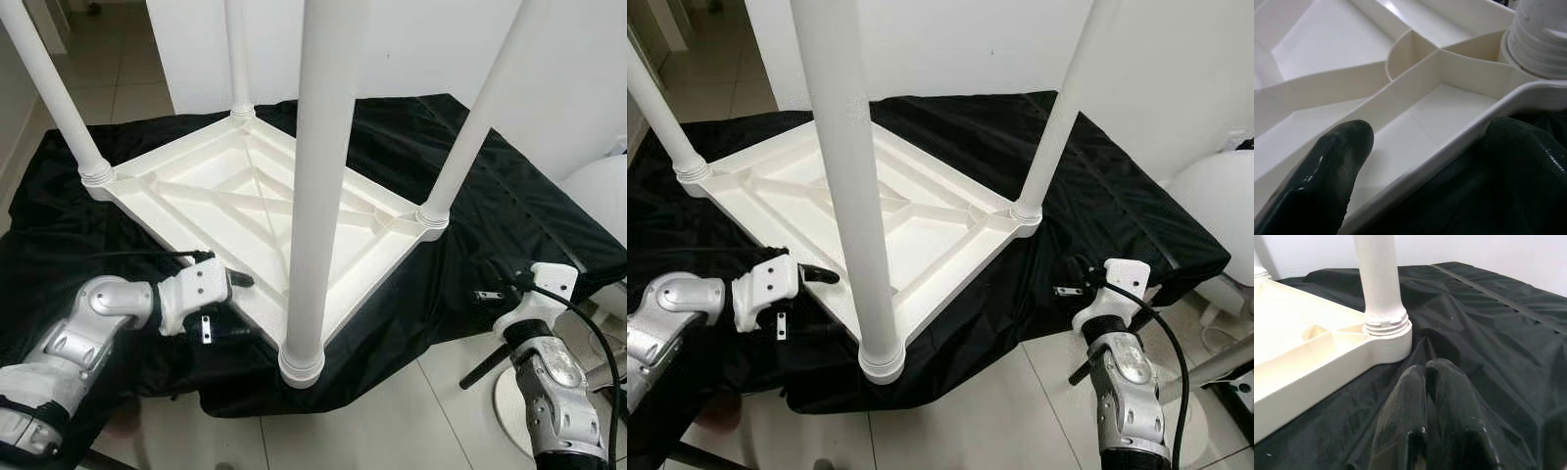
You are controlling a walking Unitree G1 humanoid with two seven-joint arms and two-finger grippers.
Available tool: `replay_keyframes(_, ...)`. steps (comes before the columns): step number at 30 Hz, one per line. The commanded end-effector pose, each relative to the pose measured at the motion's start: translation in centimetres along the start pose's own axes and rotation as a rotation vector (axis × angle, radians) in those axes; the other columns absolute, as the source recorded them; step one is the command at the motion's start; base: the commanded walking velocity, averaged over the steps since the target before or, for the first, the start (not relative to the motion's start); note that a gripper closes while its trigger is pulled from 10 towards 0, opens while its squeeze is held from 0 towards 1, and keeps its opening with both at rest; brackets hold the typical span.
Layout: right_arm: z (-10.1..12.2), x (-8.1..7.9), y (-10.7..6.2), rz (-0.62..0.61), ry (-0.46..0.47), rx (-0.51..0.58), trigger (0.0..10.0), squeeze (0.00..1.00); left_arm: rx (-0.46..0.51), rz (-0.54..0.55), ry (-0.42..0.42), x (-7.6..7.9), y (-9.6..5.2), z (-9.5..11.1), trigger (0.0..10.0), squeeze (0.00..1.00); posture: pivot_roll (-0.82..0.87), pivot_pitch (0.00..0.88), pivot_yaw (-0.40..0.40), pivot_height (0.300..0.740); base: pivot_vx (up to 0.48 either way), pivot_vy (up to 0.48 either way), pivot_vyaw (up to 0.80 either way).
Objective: Building children table
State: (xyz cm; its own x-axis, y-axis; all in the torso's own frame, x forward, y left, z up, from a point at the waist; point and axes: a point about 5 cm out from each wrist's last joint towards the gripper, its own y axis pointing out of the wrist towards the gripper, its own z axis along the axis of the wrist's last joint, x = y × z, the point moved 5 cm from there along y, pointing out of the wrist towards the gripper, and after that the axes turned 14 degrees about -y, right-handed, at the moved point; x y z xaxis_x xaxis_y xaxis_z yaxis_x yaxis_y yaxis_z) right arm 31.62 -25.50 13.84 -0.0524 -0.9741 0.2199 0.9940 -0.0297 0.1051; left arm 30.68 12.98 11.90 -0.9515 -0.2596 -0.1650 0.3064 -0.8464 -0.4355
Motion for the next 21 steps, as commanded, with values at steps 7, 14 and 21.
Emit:
replay_keyframes(7, 0.1, 0.1, 0.0, -0.017, -0.002, -0.001, 10.0, 0.00, -0.153, -0.279, -0.025, 2.3, 0.2, -1.8, 10.0, 0.00, -0.05, 0.058, 0.025, 0.740, 0.000, 0.000, 0.00)
replay_keyframes(14, 0.2, 0.1, 0.1, -0.021, -0.004, -0.001, 10.0, 0.00, -0.251, -0.248, -0.013, 1.4, 0.7, -2.4, 10.0, 0.00, -0.04, 0.068, 0.027, 0.740, 0.000, 0.000, 0.00)
replay_keyframes(21, 0.2, 0.2, 0.0, -0.031, -0.003, -0.003, 10.0, 0.00, -0.286, -0.282, -0.069, 1.2, 0.8, -2.2, 3.5, 0.00, -0.05, 0.080, 0.040, 0.740, 0.000, 0.000, 0.00)
